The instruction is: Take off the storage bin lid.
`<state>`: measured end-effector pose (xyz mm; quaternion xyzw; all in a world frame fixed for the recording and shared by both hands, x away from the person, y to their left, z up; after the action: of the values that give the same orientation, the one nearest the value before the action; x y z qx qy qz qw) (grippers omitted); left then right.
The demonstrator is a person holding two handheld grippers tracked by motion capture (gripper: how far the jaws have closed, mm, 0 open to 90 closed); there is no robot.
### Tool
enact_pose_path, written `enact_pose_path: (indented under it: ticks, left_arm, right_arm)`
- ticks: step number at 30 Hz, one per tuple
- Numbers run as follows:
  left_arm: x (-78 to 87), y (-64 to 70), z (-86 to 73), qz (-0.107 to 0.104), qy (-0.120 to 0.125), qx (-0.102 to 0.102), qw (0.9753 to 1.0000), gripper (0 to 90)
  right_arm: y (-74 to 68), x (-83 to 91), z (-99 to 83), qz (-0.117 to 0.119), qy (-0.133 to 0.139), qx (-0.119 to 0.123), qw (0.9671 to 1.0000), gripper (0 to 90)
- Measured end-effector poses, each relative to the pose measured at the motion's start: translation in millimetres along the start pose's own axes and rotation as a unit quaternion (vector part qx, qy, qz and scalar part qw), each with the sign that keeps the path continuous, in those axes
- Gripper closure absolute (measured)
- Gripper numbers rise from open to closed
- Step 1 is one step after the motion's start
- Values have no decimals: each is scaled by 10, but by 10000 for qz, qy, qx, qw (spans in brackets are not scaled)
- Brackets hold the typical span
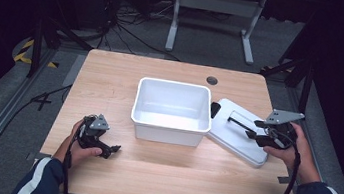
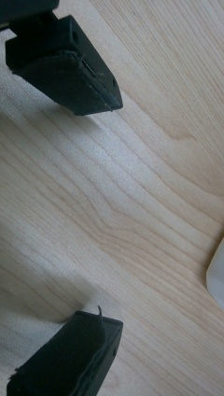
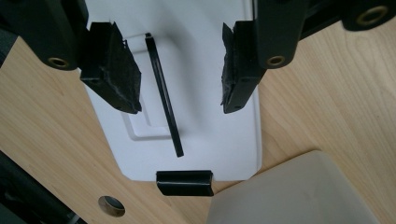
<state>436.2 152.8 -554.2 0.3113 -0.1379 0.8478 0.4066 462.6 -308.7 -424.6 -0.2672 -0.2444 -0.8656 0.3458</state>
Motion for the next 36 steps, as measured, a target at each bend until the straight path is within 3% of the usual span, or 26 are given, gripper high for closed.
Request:
enact_pose_path:
  ticks: [11,16,28,31,33,36]
  left_arm:
    - [-2,-4,3,2,12,-17,10000,2]
    - [1,0,0,2,-1,2,10000,2]
    - [2,2,-2,12,-5,17,10000,2]
    - [3,2,-3,13,-10,20,10000,2]
    - [1,0,-1,8,-2,4,10000,2]
    - [1,0,0,11,-1,5,10000,2]
  right_arm:
    - [-113,120,-164,21,57,16,10000,447]
    - [-185,187,-266,-26,96,67,9999,393]
    - [-341,288,-549,-211,280,-119,9993,284]
    - [-386,294,-622,-214,272,-126,9993,281]
    - [-442,290,-677,-97,355,-208,9991,275]
    - [-481,255,-790,-158,342,-232,9990,263]
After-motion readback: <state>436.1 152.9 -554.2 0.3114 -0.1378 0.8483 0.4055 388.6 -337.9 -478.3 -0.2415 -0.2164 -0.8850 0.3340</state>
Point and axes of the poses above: each handheld gripper's, and its own axes: x roughly backward along the jaws, z roughly out of its top, y roughly to its right, the point moved 10 cm from there along -x, roughly forward along the jaws, and after that the axes turned 7 degrees about y, right-handed, at the moved point
